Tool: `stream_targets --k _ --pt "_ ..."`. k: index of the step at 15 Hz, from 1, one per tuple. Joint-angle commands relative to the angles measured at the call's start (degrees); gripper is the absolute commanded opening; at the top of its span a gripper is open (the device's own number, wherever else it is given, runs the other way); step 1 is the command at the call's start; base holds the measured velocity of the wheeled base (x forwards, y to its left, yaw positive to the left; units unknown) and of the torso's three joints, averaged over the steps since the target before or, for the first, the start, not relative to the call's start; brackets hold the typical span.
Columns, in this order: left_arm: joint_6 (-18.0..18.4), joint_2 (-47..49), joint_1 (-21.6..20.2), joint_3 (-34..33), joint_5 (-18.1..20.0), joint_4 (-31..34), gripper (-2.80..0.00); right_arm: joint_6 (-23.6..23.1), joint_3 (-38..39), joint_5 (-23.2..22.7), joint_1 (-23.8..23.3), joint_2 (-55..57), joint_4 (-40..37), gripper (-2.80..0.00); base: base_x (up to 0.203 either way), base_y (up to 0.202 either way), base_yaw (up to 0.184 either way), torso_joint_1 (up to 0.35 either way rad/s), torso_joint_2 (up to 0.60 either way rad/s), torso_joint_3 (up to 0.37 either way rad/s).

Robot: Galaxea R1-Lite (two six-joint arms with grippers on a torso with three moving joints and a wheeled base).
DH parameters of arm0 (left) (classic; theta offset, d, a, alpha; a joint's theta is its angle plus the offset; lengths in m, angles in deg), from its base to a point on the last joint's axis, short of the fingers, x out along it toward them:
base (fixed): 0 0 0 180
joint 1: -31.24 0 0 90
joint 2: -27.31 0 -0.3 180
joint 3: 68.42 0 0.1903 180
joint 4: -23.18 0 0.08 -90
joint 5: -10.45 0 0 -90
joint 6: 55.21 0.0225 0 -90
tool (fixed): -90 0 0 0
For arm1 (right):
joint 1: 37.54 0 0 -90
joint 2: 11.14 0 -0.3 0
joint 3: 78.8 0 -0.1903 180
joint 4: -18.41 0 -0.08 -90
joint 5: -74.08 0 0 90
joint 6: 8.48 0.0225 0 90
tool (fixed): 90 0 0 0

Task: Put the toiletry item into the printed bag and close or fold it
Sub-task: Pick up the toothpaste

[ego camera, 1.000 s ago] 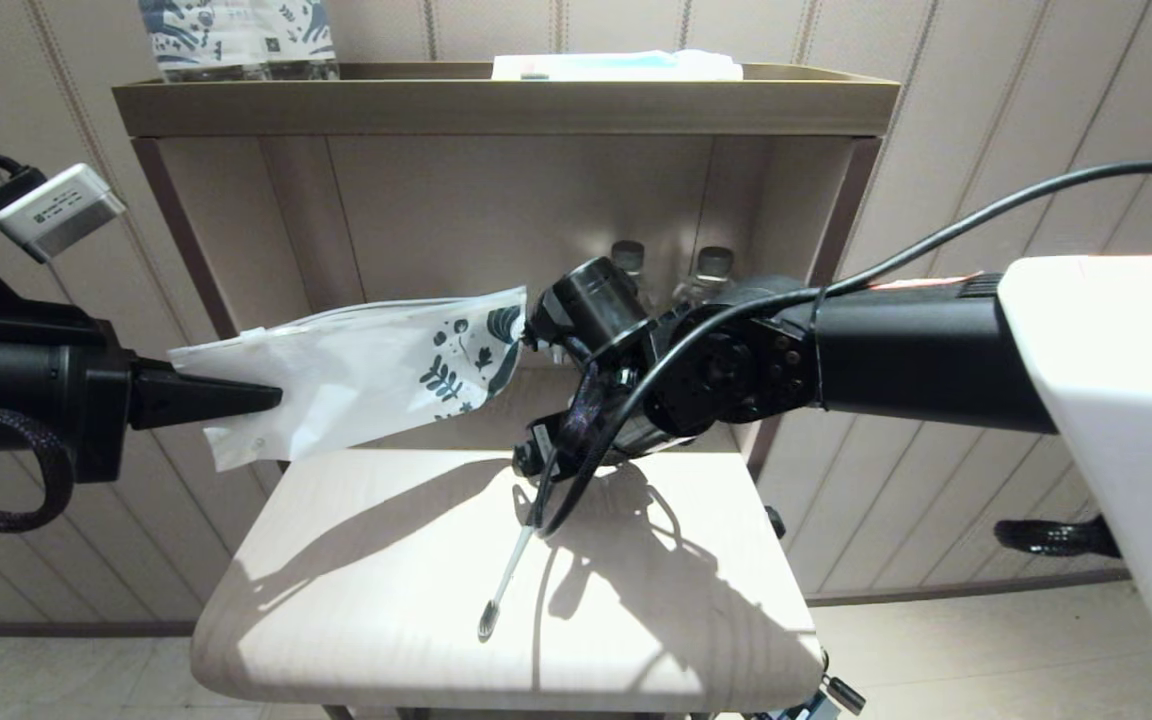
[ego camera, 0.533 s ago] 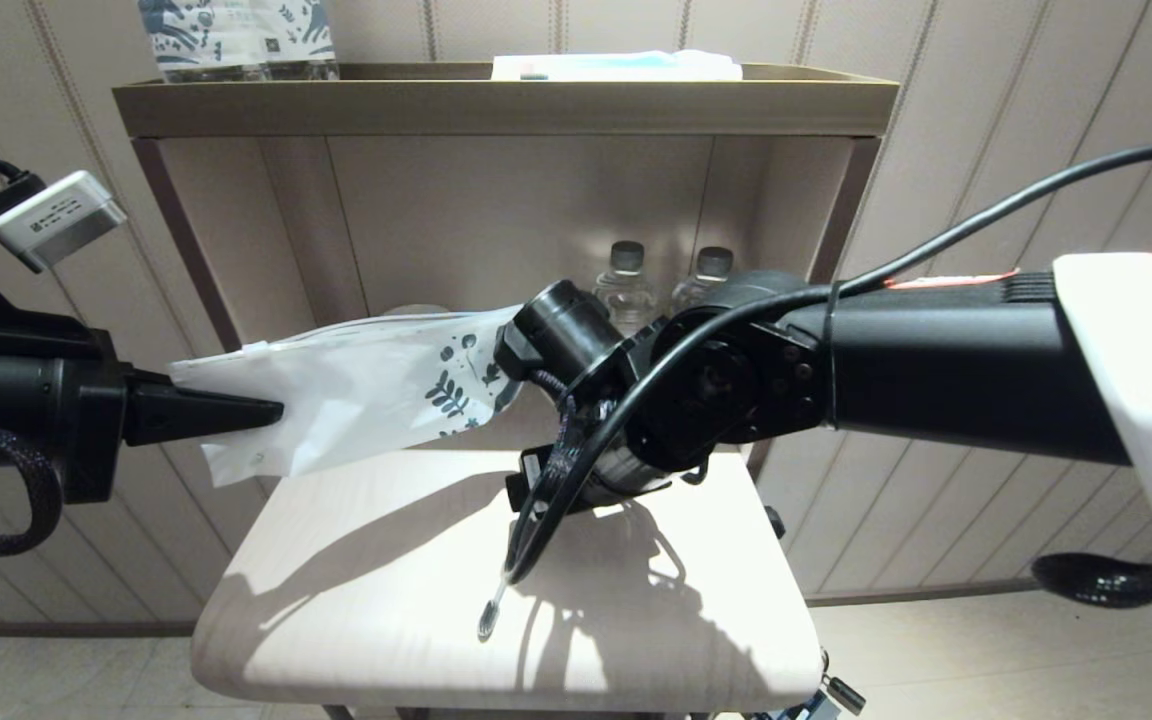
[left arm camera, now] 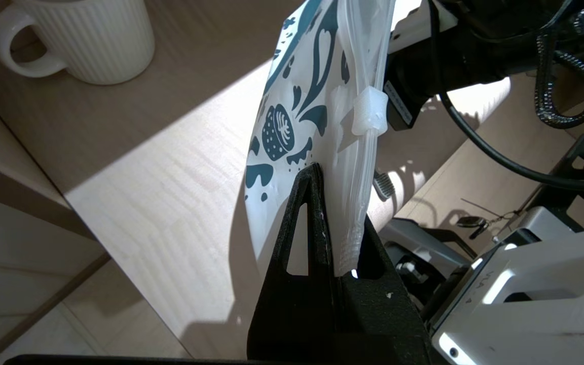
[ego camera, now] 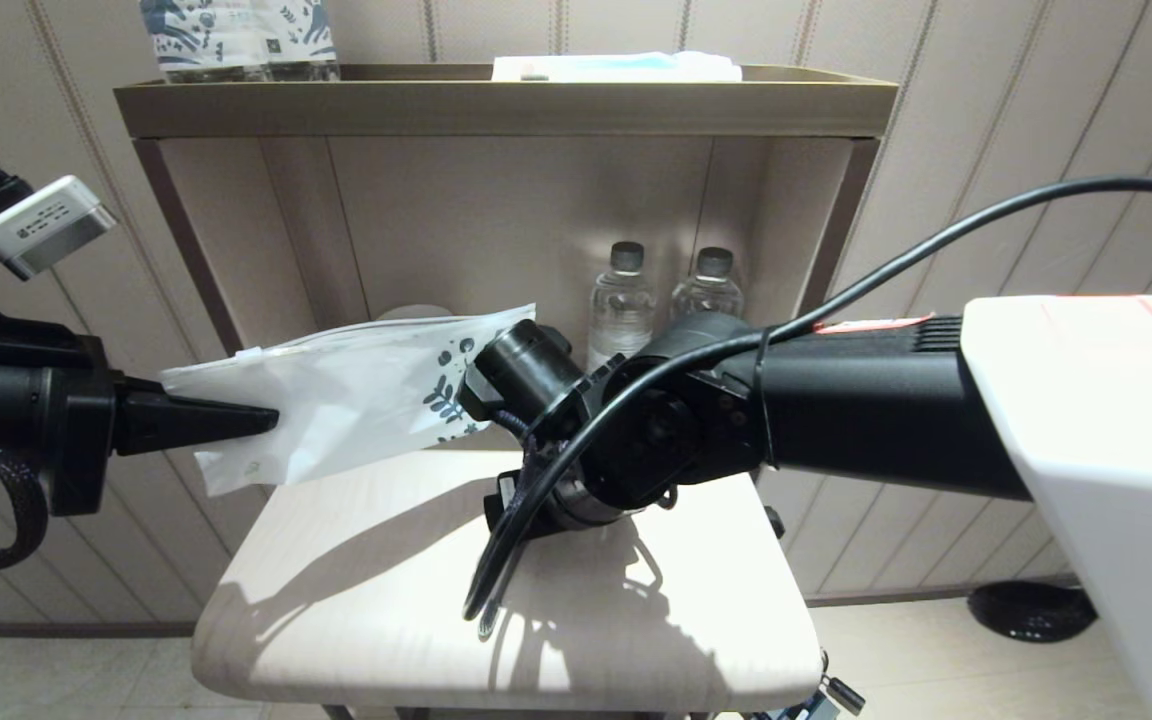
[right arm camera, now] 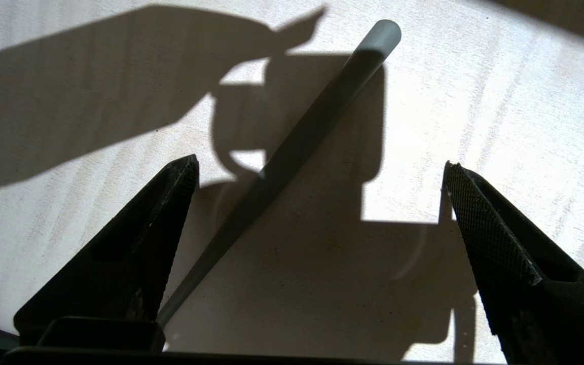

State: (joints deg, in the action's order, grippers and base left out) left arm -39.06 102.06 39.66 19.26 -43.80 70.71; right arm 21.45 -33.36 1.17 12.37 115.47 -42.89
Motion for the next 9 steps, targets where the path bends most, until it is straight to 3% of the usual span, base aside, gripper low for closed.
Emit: stream_targets --k 1,9 --pt "0.1 -0.2 0.0 -0.1 0.2 0.2 -2.8 0.2 0.2 0.0 0.0 0.5 -0.5 0.0 0.0 0.0 0.0 0.0 0.0 0.0" --pt "0.2 -2.7 1.4 0.1 0.2 2.7 -2.8 0.6 3.0 3.0 0.0 -3.5 -6.2 0.0 0.0 0.0 0.0 0.0 0.0 0.0"
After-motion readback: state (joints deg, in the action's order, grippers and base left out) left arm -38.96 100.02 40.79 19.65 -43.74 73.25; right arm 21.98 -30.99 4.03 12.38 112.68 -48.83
